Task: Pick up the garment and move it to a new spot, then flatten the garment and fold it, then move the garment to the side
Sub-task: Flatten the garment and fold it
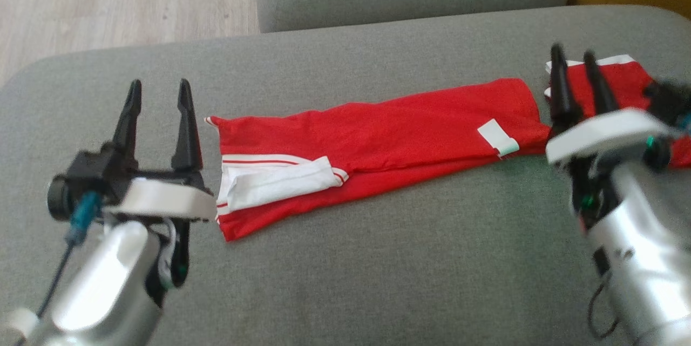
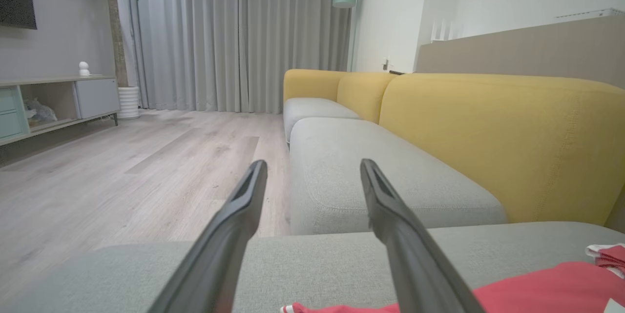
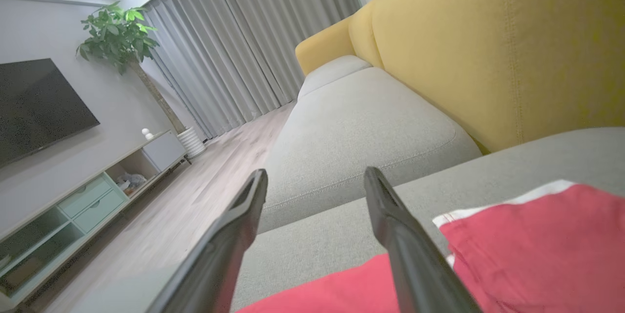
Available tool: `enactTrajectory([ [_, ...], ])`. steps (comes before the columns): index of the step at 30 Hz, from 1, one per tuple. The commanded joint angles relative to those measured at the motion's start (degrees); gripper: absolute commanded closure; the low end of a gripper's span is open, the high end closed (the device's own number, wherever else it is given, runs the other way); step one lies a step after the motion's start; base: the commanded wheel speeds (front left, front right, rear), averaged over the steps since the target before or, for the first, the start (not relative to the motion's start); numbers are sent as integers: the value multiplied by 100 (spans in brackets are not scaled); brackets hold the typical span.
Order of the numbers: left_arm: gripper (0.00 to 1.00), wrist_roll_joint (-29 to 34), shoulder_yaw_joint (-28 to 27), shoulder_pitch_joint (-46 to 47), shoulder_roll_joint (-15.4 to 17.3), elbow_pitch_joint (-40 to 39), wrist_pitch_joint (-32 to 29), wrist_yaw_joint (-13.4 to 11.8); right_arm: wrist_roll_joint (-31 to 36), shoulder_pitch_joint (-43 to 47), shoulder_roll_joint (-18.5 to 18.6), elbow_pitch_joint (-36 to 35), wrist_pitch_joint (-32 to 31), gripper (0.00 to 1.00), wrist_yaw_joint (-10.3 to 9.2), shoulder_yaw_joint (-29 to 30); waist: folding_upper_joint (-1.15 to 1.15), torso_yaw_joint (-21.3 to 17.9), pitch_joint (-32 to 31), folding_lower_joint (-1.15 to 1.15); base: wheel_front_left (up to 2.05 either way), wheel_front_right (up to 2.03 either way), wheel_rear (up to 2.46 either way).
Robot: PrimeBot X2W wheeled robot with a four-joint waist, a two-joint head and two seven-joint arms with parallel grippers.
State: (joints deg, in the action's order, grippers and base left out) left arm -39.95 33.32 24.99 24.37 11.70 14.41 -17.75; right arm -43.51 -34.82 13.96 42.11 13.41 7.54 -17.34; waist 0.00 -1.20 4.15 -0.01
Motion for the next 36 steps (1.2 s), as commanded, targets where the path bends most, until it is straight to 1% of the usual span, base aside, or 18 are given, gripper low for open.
enactTrajectory([
  [1,0,200,-402,25,52,-246,56,-54,152,93,-153,-249,104,0,-5,68,0,20,-61,1,0,0,0],
  [6,0,793,-910,-804,-473,-472,57,70,974,938,-655,-717,155,0,-5,753,0,28,-119,1,0,0,0],
  [9,0,1112,-1148,-1231,-766,-464,58,265,1257,1422,-921,-949,157,0,-5,1027,0,28,-102,1,0,0,0],
  [12,0,1374,-1319,-1470,-1024,-369,58,509,1404,1699,-1036,-1117,157,0,-5,1136,0,49,-45,1,0,0,0],
  [16,0,1678,-1588,-1519,-1304,-308,58,777,1622,1826,-1087,-1303,155,0,-5,1236,0,82,69,1,0,0,0],
  [19,0,1856,-1752,-1480,-1448,-259,58,969,1769,1852,-1101,-1397,100,0,-5,1289,0,101,148,1,0,0,0],
  [23,0,2055,-1853,-1370,-1547,-153,58,1238,2072,1782,-1105,-1513,-25,0,-5,1381,0,150,328,1,0,0,0],
  [25,0,2140,-1904,-1297,-1600,-125,59,1329,2232,1672,-1106,-1547,-90,0,-5,1570,0,180,447,1,0,0,0],
  [27,0,2205,-1975,-1244,-1653,-100,59,1399,2226,1529,-1106,-1498,-245,0,-5,1814,0,211,559,1,0,0,0],
  [32,0,2385,-2008,-1122,-1775,-4,59,1600,2629,1044,-1107,-1119,-619,0,-5,2547,0,324,851,1,0,0,0],
  [33,0,2385,-2008,-1122,-1775,-4,59,1600,2629,1044,-1107,-1119,-619,0,-5,2547,0,324,851,1,0,0,0],
  [36,0,2474,-2023,-1010,-1842,31,59,1697,2810,749,-1107,-787,-810,0,-5,2911,0,409,1001,1,0,0,0],
])
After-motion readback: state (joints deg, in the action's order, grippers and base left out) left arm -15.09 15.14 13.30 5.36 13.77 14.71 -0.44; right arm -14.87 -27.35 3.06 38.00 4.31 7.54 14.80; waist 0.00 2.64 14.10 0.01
